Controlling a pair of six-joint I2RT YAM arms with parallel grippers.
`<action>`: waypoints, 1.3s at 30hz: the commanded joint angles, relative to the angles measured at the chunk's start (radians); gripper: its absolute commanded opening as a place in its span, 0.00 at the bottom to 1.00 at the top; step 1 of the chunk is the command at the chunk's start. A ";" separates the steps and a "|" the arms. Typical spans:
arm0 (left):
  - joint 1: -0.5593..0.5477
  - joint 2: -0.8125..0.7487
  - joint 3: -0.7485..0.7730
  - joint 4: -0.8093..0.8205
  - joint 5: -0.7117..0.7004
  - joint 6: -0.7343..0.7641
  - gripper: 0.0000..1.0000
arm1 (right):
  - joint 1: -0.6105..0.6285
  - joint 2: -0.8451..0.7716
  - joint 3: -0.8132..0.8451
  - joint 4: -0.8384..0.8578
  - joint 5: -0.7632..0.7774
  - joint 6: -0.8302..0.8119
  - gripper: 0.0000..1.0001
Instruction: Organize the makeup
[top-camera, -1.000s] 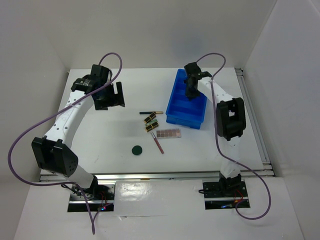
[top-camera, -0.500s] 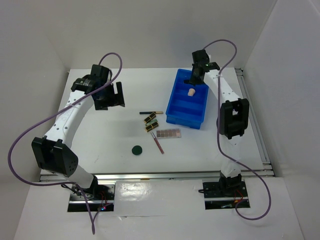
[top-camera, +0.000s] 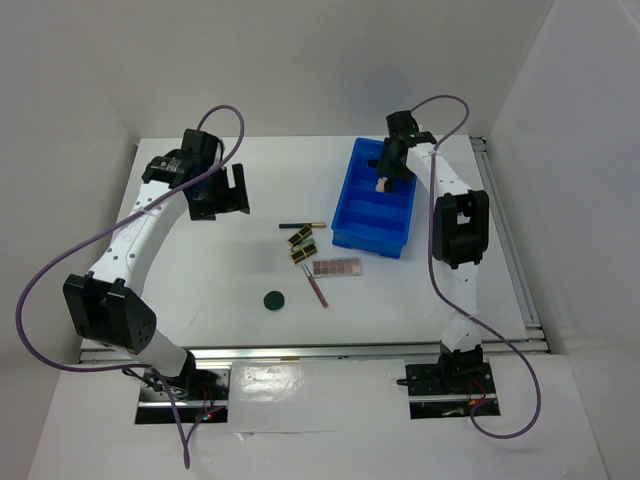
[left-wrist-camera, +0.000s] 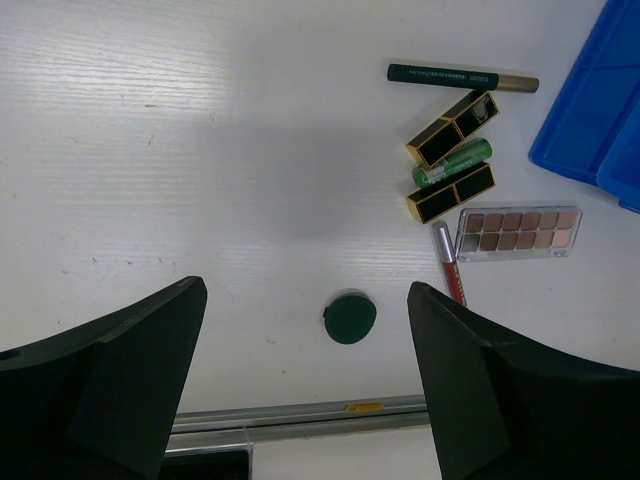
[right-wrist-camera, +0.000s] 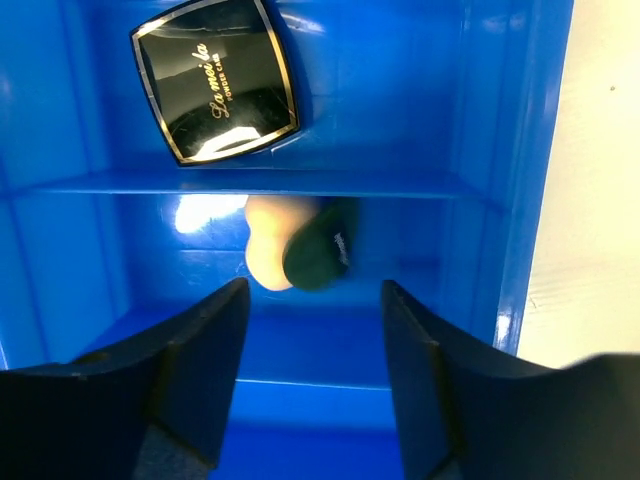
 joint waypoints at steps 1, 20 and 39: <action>0.004 -0.025 -0.002 -0.001 0.000 -0.006 0.96 | 0.000 -0.012 0.038 0.004 -0.002 0.006 0.64; -0.014 -0.048 0.071 -0.099 -0.107 -0.148 0.95 | 0.355 -0.441 -0.367 0.102 -0.164 -0.076 0.65; 0.060 -0.061 0.199 -0.136 -0.169 -0.196 0.97 | 0.811 -0.230 -0.443 0.152 -0.280 -0.050 0.83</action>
